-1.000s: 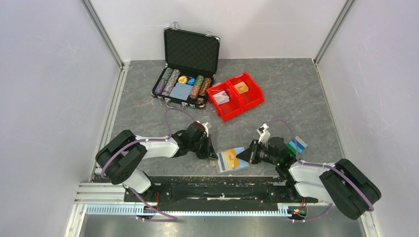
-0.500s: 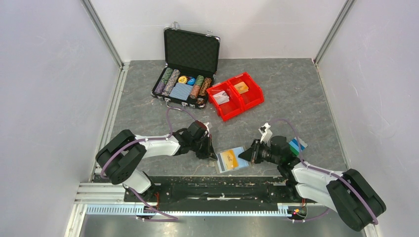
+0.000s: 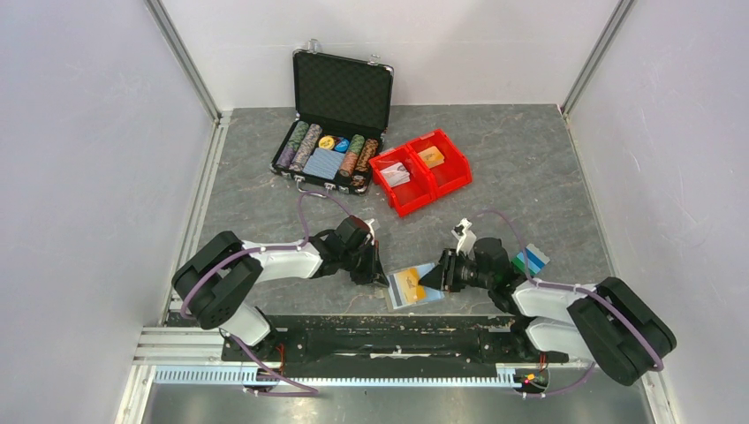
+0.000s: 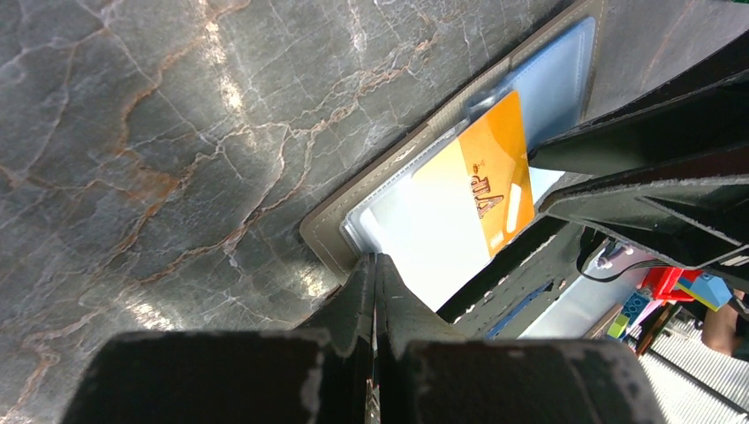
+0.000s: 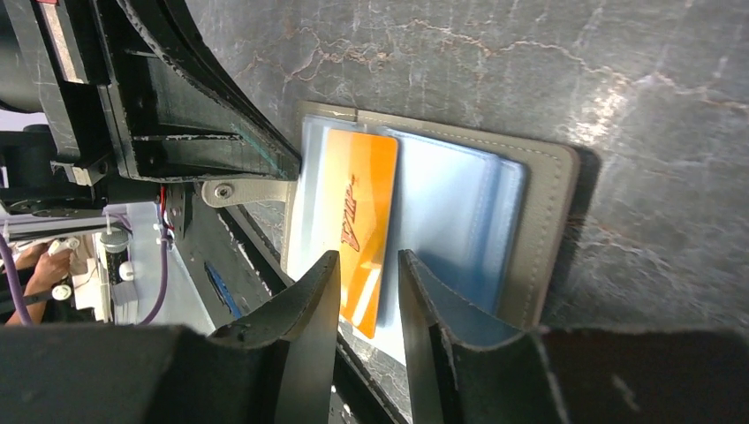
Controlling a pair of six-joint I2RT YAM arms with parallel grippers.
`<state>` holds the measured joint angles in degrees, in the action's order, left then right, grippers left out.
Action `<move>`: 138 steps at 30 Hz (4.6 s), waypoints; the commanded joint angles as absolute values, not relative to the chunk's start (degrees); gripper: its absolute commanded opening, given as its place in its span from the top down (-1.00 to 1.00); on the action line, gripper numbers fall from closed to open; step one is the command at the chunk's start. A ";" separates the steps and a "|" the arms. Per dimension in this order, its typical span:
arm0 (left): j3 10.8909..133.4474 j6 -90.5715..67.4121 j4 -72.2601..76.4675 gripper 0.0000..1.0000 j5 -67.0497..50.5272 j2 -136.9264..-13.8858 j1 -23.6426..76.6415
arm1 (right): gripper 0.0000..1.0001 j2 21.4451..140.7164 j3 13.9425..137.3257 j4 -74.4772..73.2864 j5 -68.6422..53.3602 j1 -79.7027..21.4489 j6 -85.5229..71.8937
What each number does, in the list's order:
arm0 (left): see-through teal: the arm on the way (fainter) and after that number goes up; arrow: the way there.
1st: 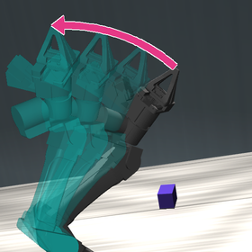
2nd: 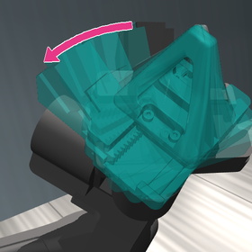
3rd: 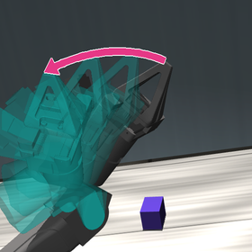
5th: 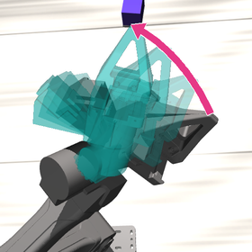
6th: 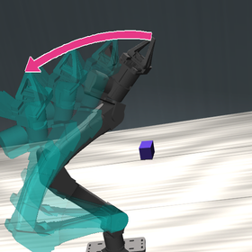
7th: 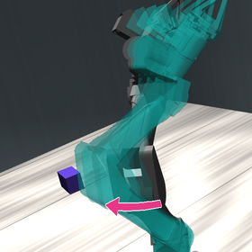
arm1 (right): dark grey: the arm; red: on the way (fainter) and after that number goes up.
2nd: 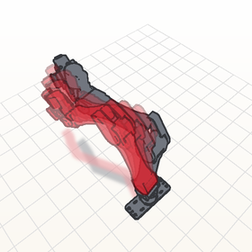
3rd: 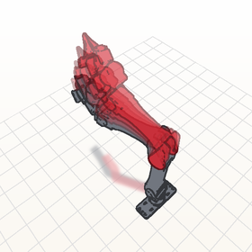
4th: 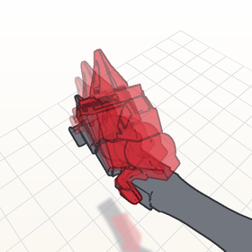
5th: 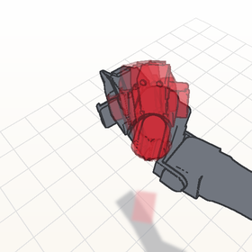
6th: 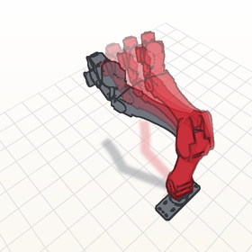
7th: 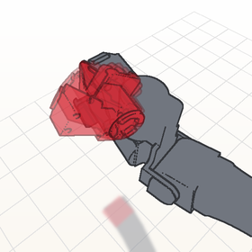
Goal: Take the credit cards out of the card holder
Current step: Remove the credit card from the card holder, then place the credit card in the storage box.
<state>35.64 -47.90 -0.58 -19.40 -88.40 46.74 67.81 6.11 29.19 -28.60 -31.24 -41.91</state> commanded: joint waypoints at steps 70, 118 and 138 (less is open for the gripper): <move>56.91 -24.84 -18.37 0.45 -35.94 -77.47 46.67 | 1.00 53.52 20.92 16.19 -54.03 -28.30 -23.06; 64.36 -13.88 -29.04 0.52 -41.31 -81.68 46.14 | 1.00 55.61 22.65 18.04 -57.15 -30.41 -23.19; 48.22 -46.24 7.88 0.95 -32.75 -68.57 33.61 | -0.49 45.47 19.01 27.80 -23.54 -28.57 -42.71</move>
<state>49.84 -36.45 -5.10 -35.70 -72.64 34.65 47.20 19.88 19.07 -29.91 -28.75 -35.68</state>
